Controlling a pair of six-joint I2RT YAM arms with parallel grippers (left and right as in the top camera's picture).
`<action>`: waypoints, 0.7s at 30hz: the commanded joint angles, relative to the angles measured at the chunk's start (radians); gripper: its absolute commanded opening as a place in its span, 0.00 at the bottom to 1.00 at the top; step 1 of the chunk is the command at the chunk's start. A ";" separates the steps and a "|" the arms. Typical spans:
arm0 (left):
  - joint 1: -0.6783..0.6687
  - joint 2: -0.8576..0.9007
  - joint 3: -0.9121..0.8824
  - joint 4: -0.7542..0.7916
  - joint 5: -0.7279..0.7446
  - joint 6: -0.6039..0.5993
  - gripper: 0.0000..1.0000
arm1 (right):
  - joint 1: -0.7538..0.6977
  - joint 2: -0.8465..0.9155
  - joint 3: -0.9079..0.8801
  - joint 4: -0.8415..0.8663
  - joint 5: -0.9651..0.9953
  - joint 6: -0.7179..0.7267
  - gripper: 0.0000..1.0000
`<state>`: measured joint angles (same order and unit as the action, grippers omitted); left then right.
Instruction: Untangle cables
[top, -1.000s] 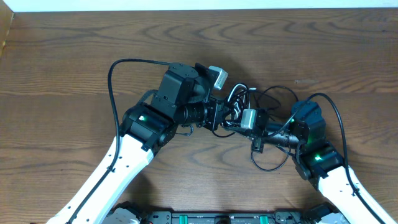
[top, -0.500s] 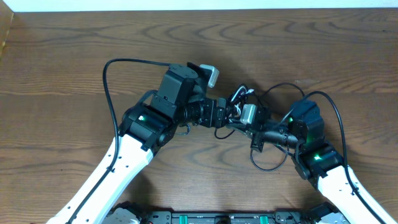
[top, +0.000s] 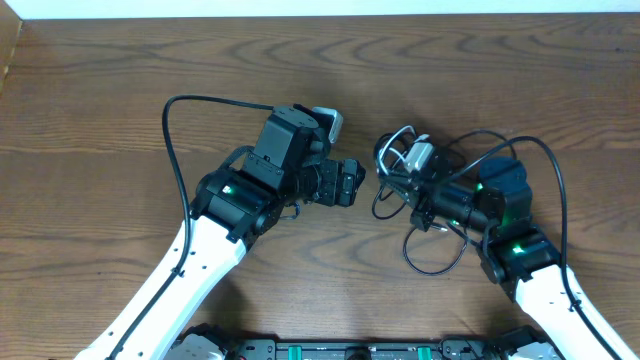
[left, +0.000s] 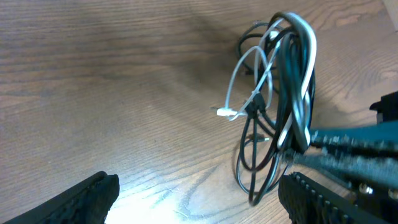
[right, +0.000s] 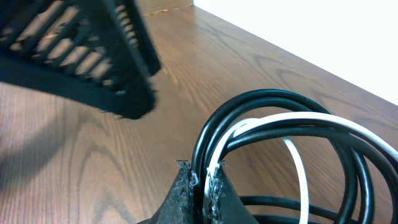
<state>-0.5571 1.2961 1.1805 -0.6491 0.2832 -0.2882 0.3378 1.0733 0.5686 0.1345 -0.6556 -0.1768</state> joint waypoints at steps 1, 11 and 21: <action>0.004 -0.002 0.026 -0.002 -0.014 0.005 0.87 | -0.034 0.000 0.009 0.005 0.014 0.069 0.01; 0.004 -0.002 0.026 -0.001 0.129 0.005 0.88 | -0.069 0.000 0.009 0.137 0.013 0.301 0.01; 0.004 -0.002 0.026 0.023 0.175 0.006 0.89 | -0.069 0.000 0.009 0.303 -0.035 0.568 0.01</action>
<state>-0.5571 1.2961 1.1805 -0.6403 0.4328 -0.2882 0.2714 1.0733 0.5678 0.4191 -0.6682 0.2584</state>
